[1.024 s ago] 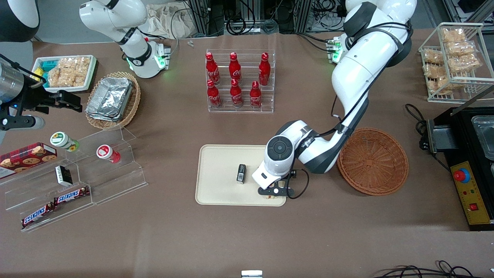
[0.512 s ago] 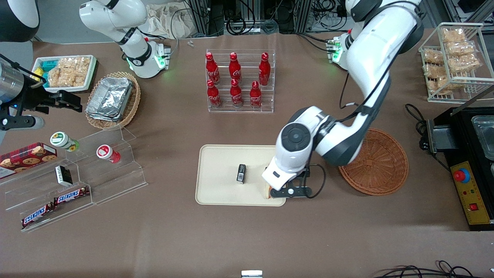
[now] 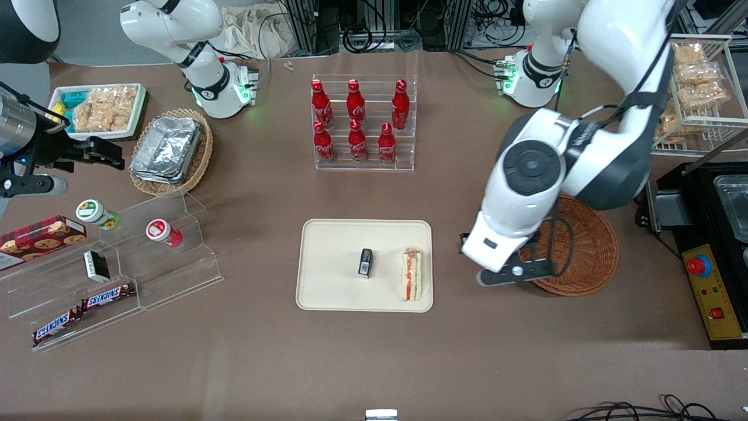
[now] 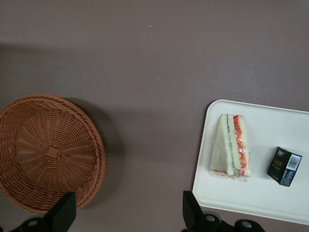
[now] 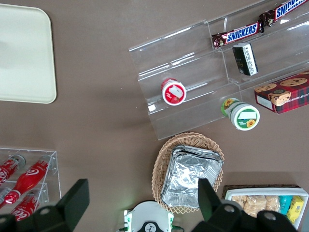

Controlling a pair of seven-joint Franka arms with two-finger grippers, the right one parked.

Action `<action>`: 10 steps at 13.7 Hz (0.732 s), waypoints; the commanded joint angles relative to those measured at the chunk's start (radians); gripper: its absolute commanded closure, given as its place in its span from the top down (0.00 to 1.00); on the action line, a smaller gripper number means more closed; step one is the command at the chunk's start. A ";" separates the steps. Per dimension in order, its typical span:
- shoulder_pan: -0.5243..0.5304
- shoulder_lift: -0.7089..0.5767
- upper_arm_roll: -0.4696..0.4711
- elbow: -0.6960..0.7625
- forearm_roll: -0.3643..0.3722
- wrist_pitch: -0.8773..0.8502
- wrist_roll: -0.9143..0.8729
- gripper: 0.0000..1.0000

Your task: Place sandwich from basket to tray

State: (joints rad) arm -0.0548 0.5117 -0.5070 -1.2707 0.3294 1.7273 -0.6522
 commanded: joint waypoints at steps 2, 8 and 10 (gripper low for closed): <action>0.067 -0.189 0.100 -0.137 -0.148 -0.041 0.253 0.99; -0.036 -0.513 0.536 -0.478 -0.351 0.037 0.719 1.00; -0.013 -0.522 0.542 -0.501 -0.339 0.051 0.732 1.00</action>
State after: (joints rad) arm -0.0507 0.0362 0.0162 -1.6883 -0.0024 1.7344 0.0625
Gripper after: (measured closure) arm 0.000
